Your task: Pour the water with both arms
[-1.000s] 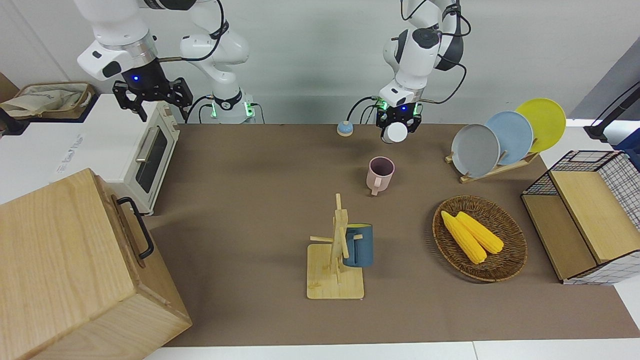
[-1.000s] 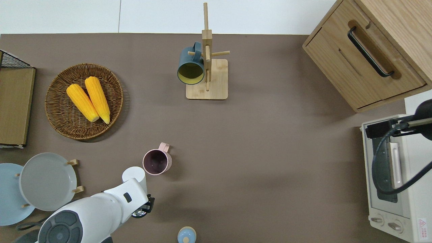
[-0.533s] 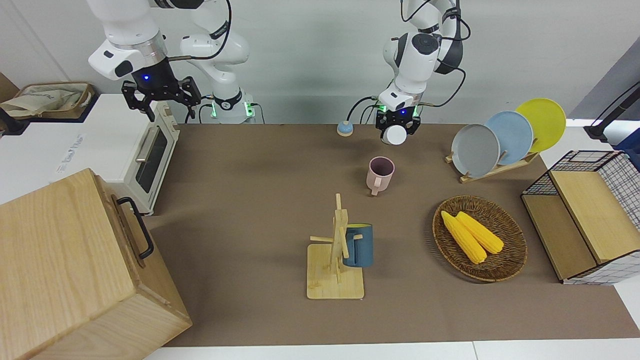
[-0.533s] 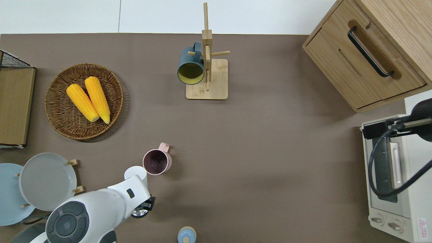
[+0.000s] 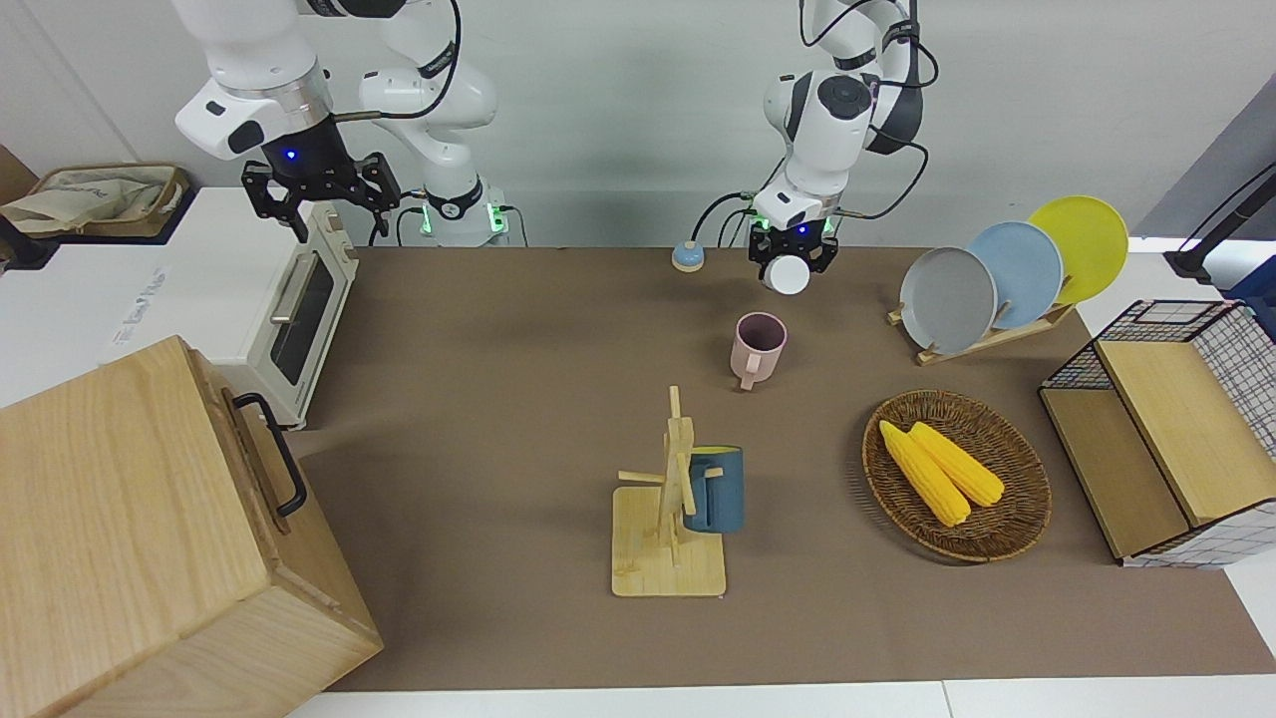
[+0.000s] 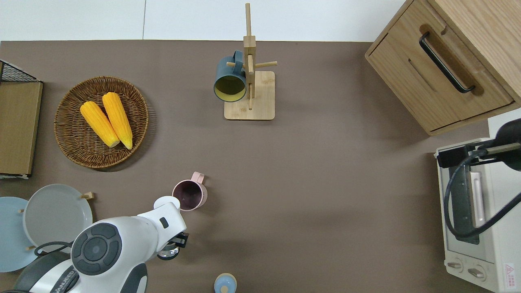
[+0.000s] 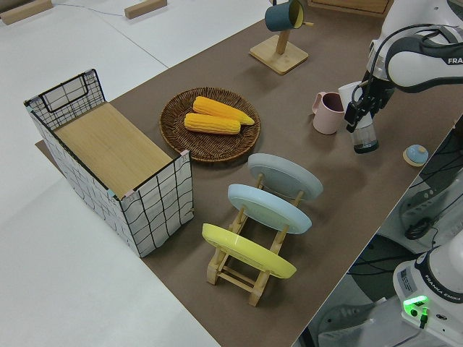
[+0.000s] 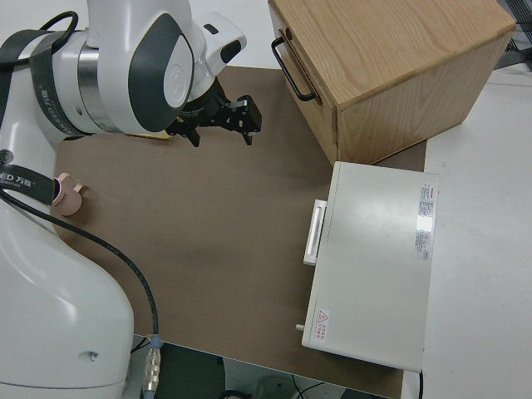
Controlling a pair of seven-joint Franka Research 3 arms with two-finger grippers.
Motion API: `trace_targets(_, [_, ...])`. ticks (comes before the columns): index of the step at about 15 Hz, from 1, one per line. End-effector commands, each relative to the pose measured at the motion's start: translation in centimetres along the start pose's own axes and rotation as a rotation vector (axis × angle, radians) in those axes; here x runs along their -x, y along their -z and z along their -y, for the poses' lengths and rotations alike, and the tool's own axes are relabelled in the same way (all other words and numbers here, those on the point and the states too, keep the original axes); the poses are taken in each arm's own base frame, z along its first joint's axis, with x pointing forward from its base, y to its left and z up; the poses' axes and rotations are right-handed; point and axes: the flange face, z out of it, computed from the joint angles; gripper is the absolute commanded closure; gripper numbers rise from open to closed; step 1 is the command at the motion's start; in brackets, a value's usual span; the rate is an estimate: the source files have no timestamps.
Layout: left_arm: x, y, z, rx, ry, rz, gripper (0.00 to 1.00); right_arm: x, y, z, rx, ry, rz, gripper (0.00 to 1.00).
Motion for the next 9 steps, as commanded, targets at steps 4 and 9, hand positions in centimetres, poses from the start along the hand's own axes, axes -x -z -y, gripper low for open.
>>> trace_targets(4, [-2.2,1.3,-0.5,-0.013,-0.003,0.056,1.00,0.6,0.0,-0.2,-0.004,0.015,-0.001,0.007])
trace_targets(9, [-2.8,0.4,-0.5,-0.018,-0.014,0.091,1.00,0.6,0.0,-0.2,-0.004,0.015,-0.001,0.007])
